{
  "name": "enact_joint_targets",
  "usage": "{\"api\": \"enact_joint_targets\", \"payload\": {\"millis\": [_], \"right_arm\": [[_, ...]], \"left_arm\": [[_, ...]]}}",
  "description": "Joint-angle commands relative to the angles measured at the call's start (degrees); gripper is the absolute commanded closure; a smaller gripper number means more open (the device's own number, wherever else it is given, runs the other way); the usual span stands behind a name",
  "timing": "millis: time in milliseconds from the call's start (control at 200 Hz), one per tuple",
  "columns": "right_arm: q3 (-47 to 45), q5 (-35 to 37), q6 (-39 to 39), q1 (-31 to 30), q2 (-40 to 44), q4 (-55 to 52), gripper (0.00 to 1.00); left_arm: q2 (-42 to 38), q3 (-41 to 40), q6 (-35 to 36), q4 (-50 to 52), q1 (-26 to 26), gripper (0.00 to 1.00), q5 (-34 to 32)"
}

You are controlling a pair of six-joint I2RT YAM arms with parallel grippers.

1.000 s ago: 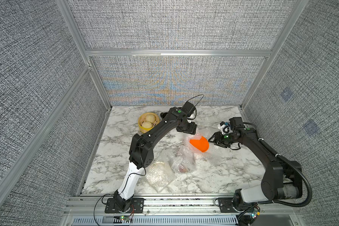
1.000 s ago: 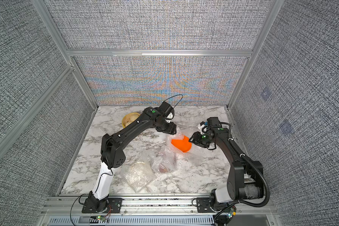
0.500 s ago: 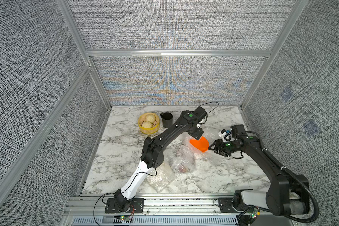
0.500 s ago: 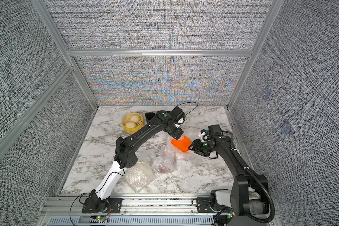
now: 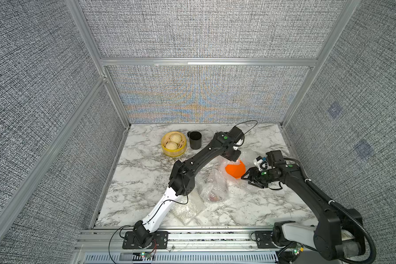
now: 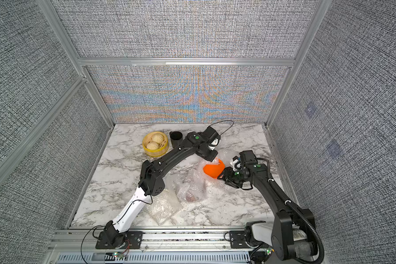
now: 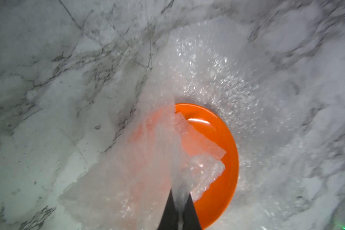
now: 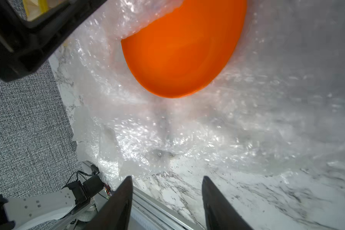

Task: Unpack dinner plates from bubble wrap
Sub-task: Unwrap the bubble wrap at the center of the board.

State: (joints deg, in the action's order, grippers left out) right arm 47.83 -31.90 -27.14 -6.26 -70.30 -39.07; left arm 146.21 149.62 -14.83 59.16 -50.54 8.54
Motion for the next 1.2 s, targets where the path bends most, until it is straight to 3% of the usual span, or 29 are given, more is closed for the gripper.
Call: {"api": "enact_joint_targets", "payload": {"millis": [0,175,355,490,595,766,1061,1196], "right_arm": [[0.94,2.89,0.68,1.55,1.57,-2.93,0.42],[1.1,5.26,0.47,3.39,2.2,-3.88,0.42],[-0.02,5.98,-1.18,3.36,0.38,-0.56,0.42],[-1.15,6.42,-3.3,3.36,-1.49,4.03,0.43],[-1.56,5.37,-4.73,3.12,-4.38,7.13,0.43],[-2.87,4.9,-6.5,1.81,-8.28,11.04,0.46],[-8.5,6.18,-5.54,2.08,-7.49,11.9,0.52],[-11.83,7.02,-4.9,3.3,-7.49,13.2,0.52]], "left_arm": [[-1.87,-0.15,-10.07,-8.77,-0.75,1.0,6.78],[-10.11,-10.01,-20.21,-17.8,-2.74,1.0,5.09],[-26.51,-50.03,-30.56,-41.19,-2.12,1.0,1.88],[-28.9,-63.57,-35.78,-47.33,0.02,1.0,5.02],[-31.02,-67.88,-35.95,-49.35,0.86,1.0,3.92],[-31.95,-67.97,-34.5,-46.33,2.0,1.0,2.45],[-38.13,-71.9,-36.43,-36.67,3.51,1.0,-6.1],[-39.66,-75.26,-39.37,-34.88,3.74,1.0,-6.59]]}}
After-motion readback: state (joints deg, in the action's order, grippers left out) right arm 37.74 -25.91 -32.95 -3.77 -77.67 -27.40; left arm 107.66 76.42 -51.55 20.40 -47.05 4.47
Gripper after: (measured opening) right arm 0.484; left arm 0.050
